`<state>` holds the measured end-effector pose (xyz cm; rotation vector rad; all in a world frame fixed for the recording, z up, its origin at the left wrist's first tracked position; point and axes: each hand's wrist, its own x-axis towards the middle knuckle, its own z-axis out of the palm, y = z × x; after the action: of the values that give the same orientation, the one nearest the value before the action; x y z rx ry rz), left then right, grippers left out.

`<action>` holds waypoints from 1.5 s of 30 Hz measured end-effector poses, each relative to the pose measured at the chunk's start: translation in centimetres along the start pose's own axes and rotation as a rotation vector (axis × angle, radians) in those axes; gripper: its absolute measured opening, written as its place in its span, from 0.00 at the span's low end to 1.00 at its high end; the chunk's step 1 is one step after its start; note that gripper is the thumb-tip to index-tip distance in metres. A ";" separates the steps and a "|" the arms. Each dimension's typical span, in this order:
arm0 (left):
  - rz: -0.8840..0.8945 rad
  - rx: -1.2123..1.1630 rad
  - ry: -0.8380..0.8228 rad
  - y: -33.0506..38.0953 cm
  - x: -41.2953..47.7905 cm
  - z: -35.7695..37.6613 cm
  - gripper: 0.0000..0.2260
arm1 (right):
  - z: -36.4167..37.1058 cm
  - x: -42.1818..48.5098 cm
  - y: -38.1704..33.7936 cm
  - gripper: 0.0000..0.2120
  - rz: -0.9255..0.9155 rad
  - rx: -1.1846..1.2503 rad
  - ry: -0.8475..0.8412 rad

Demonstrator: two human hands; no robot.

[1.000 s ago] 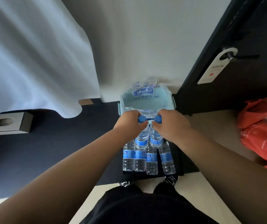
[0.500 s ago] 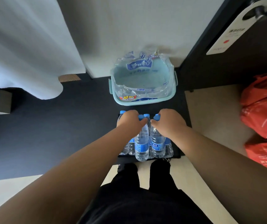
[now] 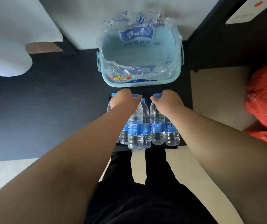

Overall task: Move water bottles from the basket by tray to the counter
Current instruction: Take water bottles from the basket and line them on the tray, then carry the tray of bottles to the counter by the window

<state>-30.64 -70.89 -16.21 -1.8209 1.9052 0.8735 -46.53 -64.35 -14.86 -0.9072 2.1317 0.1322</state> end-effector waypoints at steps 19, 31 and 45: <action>0.130 0.143 -0.018 -4.0 -4.0 2.5 0.23 | 2.1 -2.3 5.5 0.13 -0.132 -0.335 -0.161; 0.222 0.432 -0.117 -11.8 -7.1 -1.0 0.17 | -1.9 -5.6 11.8 0.12 -0.252 -0.582 -0.089; 0.122 0.381 -0.083 -16.7 -4.0 2.1 0.28 | 1.3 -1.7 14.1 0.29 -0.268 -0.578 -0.014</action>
<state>-14.18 -66.11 -18.31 -1.4365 1.9848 0.5626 -54.10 -52.51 -17.29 -1.5062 1.9612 0.6371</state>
